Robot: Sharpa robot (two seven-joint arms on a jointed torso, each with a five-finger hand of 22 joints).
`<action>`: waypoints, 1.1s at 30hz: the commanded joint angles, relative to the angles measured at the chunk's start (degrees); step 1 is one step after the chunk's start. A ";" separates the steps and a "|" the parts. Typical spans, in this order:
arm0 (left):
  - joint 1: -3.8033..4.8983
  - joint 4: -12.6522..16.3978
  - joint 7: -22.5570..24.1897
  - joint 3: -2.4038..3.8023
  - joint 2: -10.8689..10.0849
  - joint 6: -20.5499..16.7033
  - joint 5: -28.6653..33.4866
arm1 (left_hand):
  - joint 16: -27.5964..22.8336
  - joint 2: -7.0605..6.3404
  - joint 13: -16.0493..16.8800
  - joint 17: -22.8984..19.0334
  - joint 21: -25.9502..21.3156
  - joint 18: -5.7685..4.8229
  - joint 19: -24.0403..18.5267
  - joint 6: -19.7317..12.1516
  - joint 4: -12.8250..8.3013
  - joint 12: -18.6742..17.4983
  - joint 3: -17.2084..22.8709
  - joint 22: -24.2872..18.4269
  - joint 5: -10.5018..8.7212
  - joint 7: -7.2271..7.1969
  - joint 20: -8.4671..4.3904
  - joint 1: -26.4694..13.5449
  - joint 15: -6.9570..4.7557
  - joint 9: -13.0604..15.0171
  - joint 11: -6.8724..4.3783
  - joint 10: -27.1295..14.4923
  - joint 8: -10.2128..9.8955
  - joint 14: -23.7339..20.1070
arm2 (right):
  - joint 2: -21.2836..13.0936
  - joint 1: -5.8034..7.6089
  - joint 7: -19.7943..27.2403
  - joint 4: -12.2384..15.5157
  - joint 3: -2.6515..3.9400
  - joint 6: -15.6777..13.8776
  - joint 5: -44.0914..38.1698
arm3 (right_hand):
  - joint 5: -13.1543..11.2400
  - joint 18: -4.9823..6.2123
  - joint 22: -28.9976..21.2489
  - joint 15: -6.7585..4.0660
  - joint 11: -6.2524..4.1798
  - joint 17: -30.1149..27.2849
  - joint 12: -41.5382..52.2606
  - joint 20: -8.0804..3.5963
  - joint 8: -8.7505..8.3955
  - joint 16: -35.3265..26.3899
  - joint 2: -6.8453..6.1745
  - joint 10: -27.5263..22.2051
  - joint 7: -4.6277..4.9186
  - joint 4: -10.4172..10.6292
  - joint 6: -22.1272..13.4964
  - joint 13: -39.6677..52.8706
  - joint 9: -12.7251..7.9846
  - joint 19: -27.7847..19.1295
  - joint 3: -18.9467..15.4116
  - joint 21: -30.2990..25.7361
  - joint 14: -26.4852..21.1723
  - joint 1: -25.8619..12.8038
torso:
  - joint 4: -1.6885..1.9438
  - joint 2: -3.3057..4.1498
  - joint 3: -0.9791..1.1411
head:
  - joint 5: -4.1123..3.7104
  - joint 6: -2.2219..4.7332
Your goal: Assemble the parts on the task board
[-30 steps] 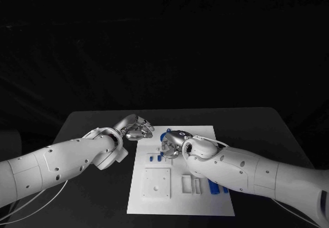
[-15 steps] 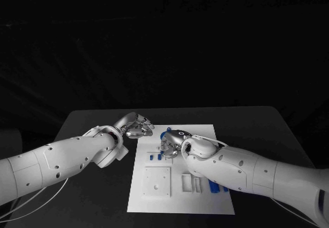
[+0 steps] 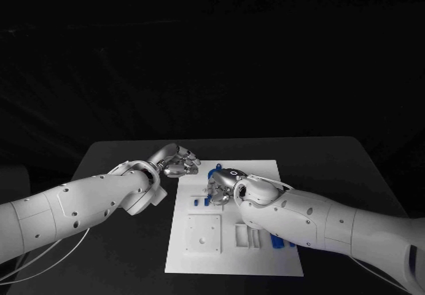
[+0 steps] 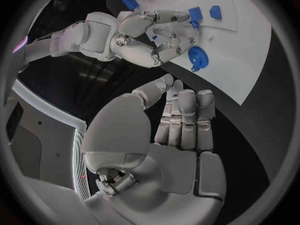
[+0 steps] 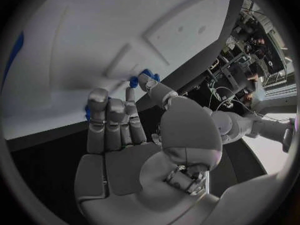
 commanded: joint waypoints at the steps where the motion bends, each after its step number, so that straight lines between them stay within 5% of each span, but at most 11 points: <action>1: 0.10 0.17 0.39 0.05 0.04 -0.37 0.57 | -0.25 -0.27 0.05 -0.06 -0.09 3.07 0.10 -0.43 0.01 -0.27 0.45 0.65 0.31 0.21 -0.73 0.25 0.13 -0.11 0.38 -0.17 -0.19 -0.04 | 0.16 -0.05 0.83 -0.08 -0.14 0.94 -0.20 | -0.33 2.74 1.20 0.08 0.06 0.10 0.01 -0.20 -0.30 -0.19 -0.02 0.06 0.39 0.05 -0.33 0.11 -0.11 -0.39 0.32 0.34 0.15 -0.32 | -0.04 -0.06 0.01 | 0.06 -0.10; 27: 0.18 -0.02 0.01 0.05 0.12 -0.33 0.66 | -0.22 -0.30 0.07 -0.06 -0.13 3.16 0.26 -1.29 -0.11 -0.37 0.56 0.60 0.27 0.54 -0.67 0.64 0.20 -0.33 0.46 -0.39 -0.40 0.08 | 0.45 -0.08 1.26 -0.19 -0.68 0.35 0.50 | -2.33 2.74 1.15 0.38 0.35 0.66 -0.14 0.05 -0.64 -0.54 0.60 -0.59 0.67 0.14 -0.67 0.56 -0.45 -1.21 2.45 0.53 -0.36 0.41 | -0.05 -0.06 -0.01 | 0.24 -0.24; 33: 0.20 -0.04 -0.11 0.04 0.06 -0.27 0.66 | -0.22 -0.28 0.08 -0.06 -0.14 3.17 0.29 -1.43 -0.08 -0.38 0.55 0.59 0.19 0.59 -0.65 0.65 0.21 -0.37 0.48 -0.42 -0.43 0.10 | 0.37 -0.08 1.07 -0.32 -0.70 0.16 0.49 | -3.24 2.74 1.09 0.36 0.31 0.95 -0.20 0.13 -0.61 -0.70 1.59 -0.63 0.65 1.38 -0.39 0.75 -0.62 -1.33 6.77 0.62 -0.34 1.89 | -0.06 -0.08 -0.01 | 0.28 -0.24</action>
